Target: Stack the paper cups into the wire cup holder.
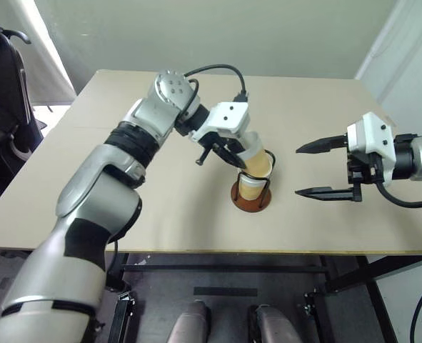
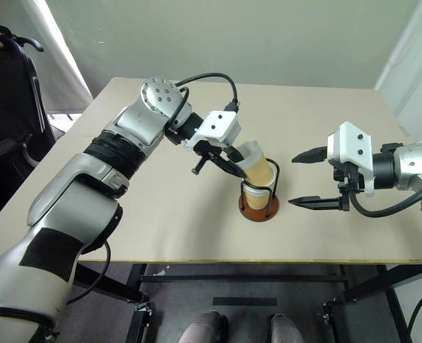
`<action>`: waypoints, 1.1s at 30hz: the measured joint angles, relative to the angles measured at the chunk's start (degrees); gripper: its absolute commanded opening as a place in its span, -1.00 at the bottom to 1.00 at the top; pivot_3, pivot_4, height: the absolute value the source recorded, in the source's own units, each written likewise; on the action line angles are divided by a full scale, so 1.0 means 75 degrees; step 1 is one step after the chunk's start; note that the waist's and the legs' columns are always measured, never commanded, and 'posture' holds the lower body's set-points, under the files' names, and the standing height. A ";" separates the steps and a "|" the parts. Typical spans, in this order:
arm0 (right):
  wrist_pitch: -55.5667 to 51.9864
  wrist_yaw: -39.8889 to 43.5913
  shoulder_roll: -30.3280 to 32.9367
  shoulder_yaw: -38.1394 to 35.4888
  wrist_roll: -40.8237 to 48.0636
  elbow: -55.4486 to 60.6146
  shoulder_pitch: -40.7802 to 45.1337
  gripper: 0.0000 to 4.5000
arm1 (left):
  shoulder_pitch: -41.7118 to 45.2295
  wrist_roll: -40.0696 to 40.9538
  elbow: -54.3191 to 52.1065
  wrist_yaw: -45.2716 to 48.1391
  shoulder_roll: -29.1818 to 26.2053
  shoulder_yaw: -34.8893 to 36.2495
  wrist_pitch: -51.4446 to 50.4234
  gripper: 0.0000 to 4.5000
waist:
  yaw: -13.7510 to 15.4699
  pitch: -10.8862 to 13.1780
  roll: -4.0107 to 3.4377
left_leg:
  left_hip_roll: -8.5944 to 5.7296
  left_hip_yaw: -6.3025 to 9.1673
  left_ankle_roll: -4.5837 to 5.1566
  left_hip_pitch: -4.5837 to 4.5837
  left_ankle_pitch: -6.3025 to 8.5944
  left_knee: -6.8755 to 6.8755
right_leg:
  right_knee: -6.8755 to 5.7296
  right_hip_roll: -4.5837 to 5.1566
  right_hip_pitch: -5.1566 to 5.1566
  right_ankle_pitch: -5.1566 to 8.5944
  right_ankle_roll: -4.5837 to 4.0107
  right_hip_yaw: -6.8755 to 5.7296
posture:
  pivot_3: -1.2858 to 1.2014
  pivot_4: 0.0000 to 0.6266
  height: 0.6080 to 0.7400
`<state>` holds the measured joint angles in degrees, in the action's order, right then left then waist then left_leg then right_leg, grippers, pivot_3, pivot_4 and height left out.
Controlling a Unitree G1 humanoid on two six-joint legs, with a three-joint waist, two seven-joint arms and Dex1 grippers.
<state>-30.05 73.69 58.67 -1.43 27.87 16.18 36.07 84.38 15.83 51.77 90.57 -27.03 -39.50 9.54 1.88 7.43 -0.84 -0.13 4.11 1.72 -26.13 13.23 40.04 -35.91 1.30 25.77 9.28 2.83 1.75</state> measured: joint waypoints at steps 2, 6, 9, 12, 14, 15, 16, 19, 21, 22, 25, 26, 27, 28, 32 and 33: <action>0.0001 0.0000 0.0003 0.0000 -0.0002 -0.0001 -0.0051 0.93 | 0.0001 -0.0028 0.0100 0.0002 0.0154 0.0149 -0.0010 -0.14 | 0.0003 0.0000 0.0000 | 0.0000 0.0000 0.0000 0.0000 0.0000 0.0000 | 0.0000 0.0000 0.0000 0.0000 0.0001 0.0000 | 0.03 -0.52 1.00; 0.0026 0.0002 0.0012 0.0000 -0.0006 -0.0009 -0.0074 0.93 | 0.0021 -0.0276 0.0386 0.0003 0.0424 0.0592 0.0005 0.48 | -0.0003 0.0000 0.0000 | 0.0000 -0.0001 0.0000 0.0001 0.0000 0.0000 | 0.0000 0.0000 0.0000 0.0000 0.0002 0.0000 | 0.03 -0.52 1.00; 0.0053 0.0003 0.0013 0.0000 -0.0007 -0.0034 -0.0074 0.93 | 0.0029 -0.0475 0.0519 0.0003 0.0512 0.0871 0.0005 0.96 | -0.0003 0.0000 0.0000 | 0.0000 -0.0001 0.0000 0.0001 0.0000 0.0000 | 0.0000 0.0000 0.0000 0.0001 0.0003 0.0001 | 0.03 -0.52 1.00; 0.0080 0.0005 0.0014 0.0000 -0.0015 -0.0088 -0.0073 0.93 | 0.0040 -0.0668 0.0671 0.0000 0.0585 0.1236 0.0022 0.98 | 0.0001 0.0000 0.0000 | 0.0000 -0.0001 0.0000 0.0001 0.0000 0.0000 | 0.0000 0.0000 0.0000 0.0002 0.0004 0.0001 | 0.03 -0.52 1.00; 0.0113 0.0008 0.0014 0.0000 -0.0026 -0.0158 -0.0071 0.93 | 0.0098 -0.0815 0.0793 -0.0015 0.0715 0.1543 0.0026 0.98 | 0.0013 0.0000 0.0000 | -0.0001 -0.0001 0.0002 -0.0001 0.0001 0.0001 | 0.0002 0.0000 -0.0001 0.0002 0.0006 0.0002 | 0.03 -0.52 1.00; 0.0127 0.0009 0.0014 0.0004 -0.0041 -0.0189 -0.0066 0.93 | 0.0124 -0.0839 0.0836 -0.0057 0.0778 0.1709 0.0022 0.98 | 0.0015 0.0000 0.0000 | -0.0002 -0.0001 0.0002 -0.0002 0.0001 0.0001 | 0.0002 0.0001 -0.0001 0.0001 0.0007 0.0002 | 0.03 -0.52 1.00; 0.0138 0.0010 0.0013 0.0006 -0.0057 -0.0214 -0.0057 0.93 | 0.0146 -0.0846 0.0853 -0.0108 0.0809 0.1841 0.0002 0.98 | 0.0015 0.0000 0.0000 | -0.0002 -0.0002 0.0003 -0.0002 0.0002 0.0001 | 0.0003 0.0001 -0.0001 0.0002 0.0007 0.0003 | 0.03 -0.52 1.00; 0.0227 0.0010 -0.0063 0.0021 -0.0082 -0.0408 0.0070 0.93 | 0.0267 -0.0837 0.0953 -0.0461 0.0797 0.2509 -0.0284 0.98 | -0.0009 0.0000 0.0001 | -0.0001 -0.0005 0.0003 0.0001 0.0002 0.0000 | 0.0003 -0.0001 0.0002 0.0002 0.0007 0.0005 | 0.03 -0.52 1.00; 0.0275 0.0009 -0.0212 0.0038 -0.0084 -0.0582 0.0192 0.93 | 0.0309 -0.0803 0.0970 -0.0695 0.0638 0.2953 -0.0581 0.98 | -0.0027 0.0000 0.0001 | -0.0001 -0.0005 0.0003 0.0004 0.0002 -0.0002 | 0.0002 -0.0002 0.0001 0.0003 0.0008 0.0005 | 0.03 -0.52 1.00; 0.0301 0.0008 -0.0278 0.0058 -0.0113 -0.0748 0.0251 0.93 | 0.0308 -0.0784 0.0971 -0.0838 0.0500 0.3187 -0.0798 0.98 | -0.0054 0.0000 0.0000 | -0.0001 -0.0006 0.0003 0.0006 0.0002 -0.0002 | 0.0002 -0.0003 0.0003 0.0003 0.0008 0.0008 | 0.03 -0.52 1.00; 0.0408 0.0009 -0.0430 0.0096 -0.0254 -0.1402 0.0356 0.93 | 0.0169 -0.0731 0.0849 -0.1251 -0.0039 0.3799 -0.1310 0.98 | -0.0098 0.0000 -0.0001 | -0.0001 -0.0006 0.0001 0.0014 0.0001 -0.0002 | 0.0002 -0.0004 0.0002 0.0003 0.0007 0.0012 | 0.03 -0.52 1.00; 0.0460 0.0007 -0.0488 0.0107 -0.0310 -0.1622 0.0397 0.93 | 0.0054 -0.0682 0.0773 -0.1406 -0.0211 0.3994 -0.1454 0.98 | -0.0107 0.0000 -0.0001 | -0.0001 -0.0006 0.0000 0.0014 0.0000 -0.0003 | 0.0002 -0.0005 0.0003 0.0003 0.0007 0.0015 | 0.03 -0.52 1.00; 0.0526 0.0001 -0.0576 0.0153 -0.0389 -0.1891 0.0471 0.93 | -0.0164 -0.0631 0.0588 -0.1551 -0.0435 0.4219 -0.1647 0.98 | -0.0114 -0.0001 -0.0002 | -0.0001 -0.0006 -0.0002 0.0018 -0.0002 -0.0004 | 0.0000 -0.0006 0.0004 0.0003 0.0006 0.0014 | 0.03 -0.52 1.00; 0.0613 -0.0016 -0.0721 0.0236 -0.0498 -0.2228 0.0612 0.93 | -0.0476 -0.0572 0.0338 -0.1727 -0.0667 0.4471 -0.1876 0.98 | -0.0134 -0.0002 -0.0004 | -0.0001 -0.0006 -0.0006 0.0022 -0.0004 -0.0005 | -0.0001 -0.0007 0.0003 0.0003 0.0006 0.0016 | 0.03 -0.52 1.00; 0.0787 -0.0162 -0.1008 0.0340 -0.0845 -0.3455 0.0947 0.93 | -0.1508 -0.0433 -0.0387 -0.2286 -0.1156 0.5038 -0.2655 0.98 | -0.0117 -0.0002 -0.0004 | -0.0001 -0.0002 -0.0011 0.0012 -0.0015 0.0001 | -0.0004 -0.0006 0.0008 0.0001 0.0002 0.0013 | 0.03 -0.52 1.00; 0.0799 -0.0186 -0.1122 0.0350 -0.0912 -0.3794 0.1083 0.93 | -0.1780 -0.0371 -0.0673 -0.2448 -0.1262 0.5190 -0.2855 0.98 | -0.0098 -0.0002 -0.0004 | -0.0001 0.0001 -0.0012 0.0011 -0.0018 0.0001 | -0.0004 -0.0005 0.0007 -0.0001 0.0000 0.0011 | 0.03 -0.52 1.00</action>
<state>-24.06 72.29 50.25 1.20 21.02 -12.27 44.20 71.03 13.04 46.72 72.22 -36.49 -0.57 -11.87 1.15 7.41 -0.87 -0.14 4.12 1.63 -26.05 13.09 40.05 -35.94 1.27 25.83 9.27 2.83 1.83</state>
